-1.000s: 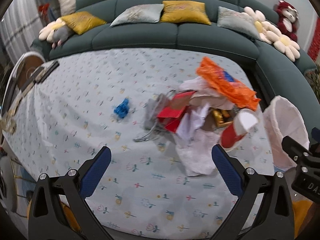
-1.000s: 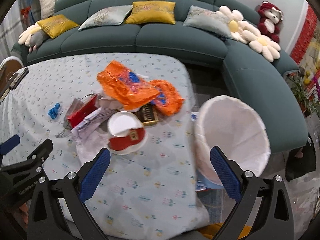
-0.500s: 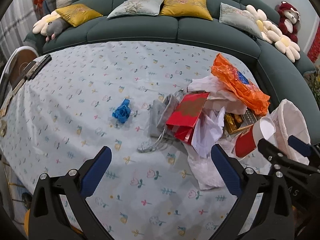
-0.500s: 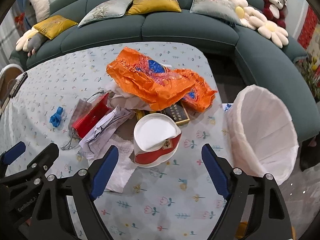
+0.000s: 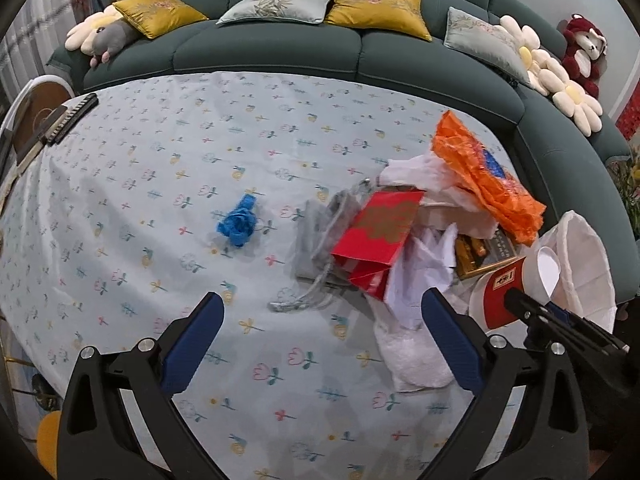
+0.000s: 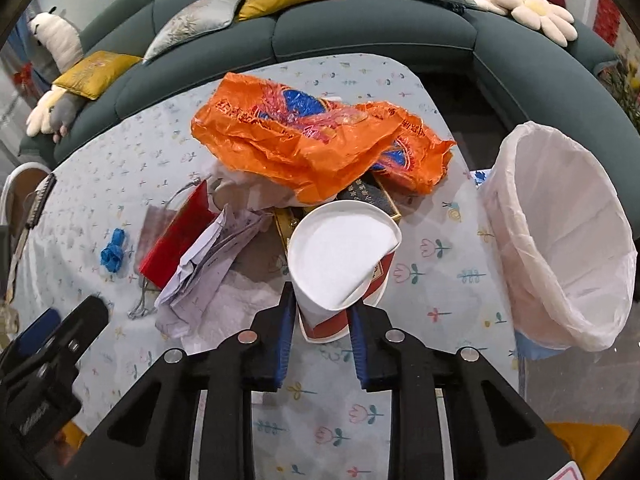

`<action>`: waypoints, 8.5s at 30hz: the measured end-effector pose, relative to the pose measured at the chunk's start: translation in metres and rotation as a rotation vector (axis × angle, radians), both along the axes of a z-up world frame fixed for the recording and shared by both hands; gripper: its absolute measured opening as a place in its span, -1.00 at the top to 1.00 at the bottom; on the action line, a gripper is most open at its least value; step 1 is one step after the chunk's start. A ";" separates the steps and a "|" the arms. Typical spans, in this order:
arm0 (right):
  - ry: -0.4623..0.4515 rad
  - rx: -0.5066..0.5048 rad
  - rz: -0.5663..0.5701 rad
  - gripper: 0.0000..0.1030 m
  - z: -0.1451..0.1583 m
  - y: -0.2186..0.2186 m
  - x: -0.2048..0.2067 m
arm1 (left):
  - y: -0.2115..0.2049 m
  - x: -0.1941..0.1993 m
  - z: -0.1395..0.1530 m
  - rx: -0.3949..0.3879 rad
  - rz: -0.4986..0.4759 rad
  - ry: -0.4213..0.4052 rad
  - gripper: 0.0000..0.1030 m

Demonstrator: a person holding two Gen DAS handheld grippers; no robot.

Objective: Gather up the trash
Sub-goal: 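Grasp the red-and-white paper cup with right tool while left grasps white paper strip, then carry both items over the white bin and open the left tool, then open the right tool to drop the paper cup into the bin, then move both open tools back over the table trash, then grasp the white tissue with right tool while left grasps the red paper envelope, then carry the tissue and red envelope over the white bin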

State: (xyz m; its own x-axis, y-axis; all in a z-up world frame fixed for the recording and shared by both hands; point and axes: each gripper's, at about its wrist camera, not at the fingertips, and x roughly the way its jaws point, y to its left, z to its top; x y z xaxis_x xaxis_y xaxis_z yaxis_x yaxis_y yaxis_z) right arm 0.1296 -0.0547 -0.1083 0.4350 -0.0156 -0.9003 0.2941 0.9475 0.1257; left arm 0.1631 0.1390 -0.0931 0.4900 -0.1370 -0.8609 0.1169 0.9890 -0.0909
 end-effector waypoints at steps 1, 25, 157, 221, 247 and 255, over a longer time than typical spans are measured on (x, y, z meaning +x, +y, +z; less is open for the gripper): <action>-0.007 -0.004 0.000 0.54 0.003 -0.003 -0.003 | -0.003 0.000 -0.001 -0.005 -0.005 0.005 -0.78; -0.064 -0.007 -0.051 0.54 0.043 -0.066 -0.046 | -0.073 -0.002 -0.018 -0.013 -0.049 0.093 0.91; -0.010 -0.025 0.199 -0.22 0.017 0.046 -0.020 | 0.028 -0.015 -0.010 0.020 0.170 0.047 -0.55; -0.111 0.027 0.018 0.90 0.062 -0.061 -0.052 | -0.105 -0.013 0.016 0.005 -0.071 0.033 0.92; -0.237 -0.097 -0.197 0.90 0.113 -0.224 -0.103 | -0.295 -0.052 0.053 -0.028 -0.351 -0.046 0.92; -0.217 -0.103 -0.246 0.90 0.098 -0.262 -0.107 | -0.336 -0.054 0.038 -0.020 -0.406 -0.016 0.92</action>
State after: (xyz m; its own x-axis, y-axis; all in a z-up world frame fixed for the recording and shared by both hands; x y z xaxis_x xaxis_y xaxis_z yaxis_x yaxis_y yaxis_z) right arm 0.0228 -0.3167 -0.0107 0.5880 -0.2297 -0.7755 0.4925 0.8622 0.1181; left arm 0.1092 -0.1966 -0.0554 0.4062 -0.3386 -0.8487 0.4993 0.8601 -0.1042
